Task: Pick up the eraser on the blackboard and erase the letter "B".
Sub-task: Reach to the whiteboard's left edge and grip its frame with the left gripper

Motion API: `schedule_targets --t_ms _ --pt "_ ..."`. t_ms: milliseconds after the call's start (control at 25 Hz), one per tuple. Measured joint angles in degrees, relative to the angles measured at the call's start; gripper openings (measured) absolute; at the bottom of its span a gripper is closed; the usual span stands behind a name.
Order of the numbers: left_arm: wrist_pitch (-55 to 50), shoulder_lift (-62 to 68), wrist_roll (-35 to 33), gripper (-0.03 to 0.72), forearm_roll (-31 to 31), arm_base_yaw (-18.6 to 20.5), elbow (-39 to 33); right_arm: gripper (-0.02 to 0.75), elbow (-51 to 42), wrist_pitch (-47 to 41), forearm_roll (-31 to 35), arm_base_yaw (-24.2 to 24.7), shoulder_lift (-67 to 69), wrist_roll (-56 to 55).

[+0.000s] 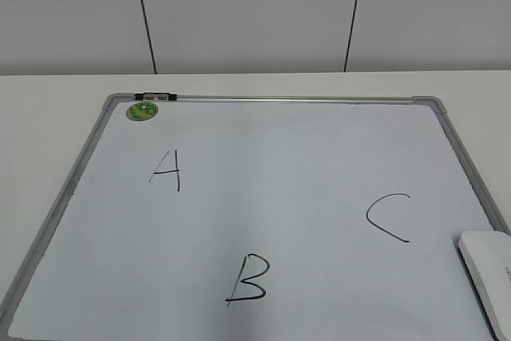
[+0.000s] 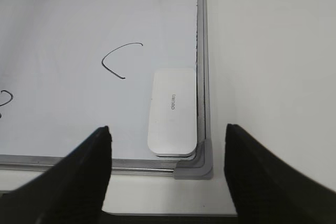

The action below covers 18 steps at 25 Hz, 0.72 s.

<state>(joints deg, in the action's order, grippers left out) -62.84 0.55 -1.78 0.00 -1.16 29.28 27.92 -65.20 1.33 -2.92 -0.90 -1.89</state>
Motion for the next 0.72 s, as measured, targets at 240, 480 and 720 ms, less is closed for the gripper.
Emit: schedule_targets --t_ms 240,480,720 --pt "0.0 0.0 0.0 0.243 0.0 0.0 0.0 0.501 0.0 0.0 0.0 0.0 0.0 0.0" --pt "0.0 0.54 0.0 0.243 0.0 0.0 0.0 0.501 0.0 0.0 0.0 0.0 0.0 0.0" --pt "0.71 10.56 0.0 0.243 0.0 0.0 1.46 0.501 0.0 0.0 0.0 0.0 0.0 0.0"
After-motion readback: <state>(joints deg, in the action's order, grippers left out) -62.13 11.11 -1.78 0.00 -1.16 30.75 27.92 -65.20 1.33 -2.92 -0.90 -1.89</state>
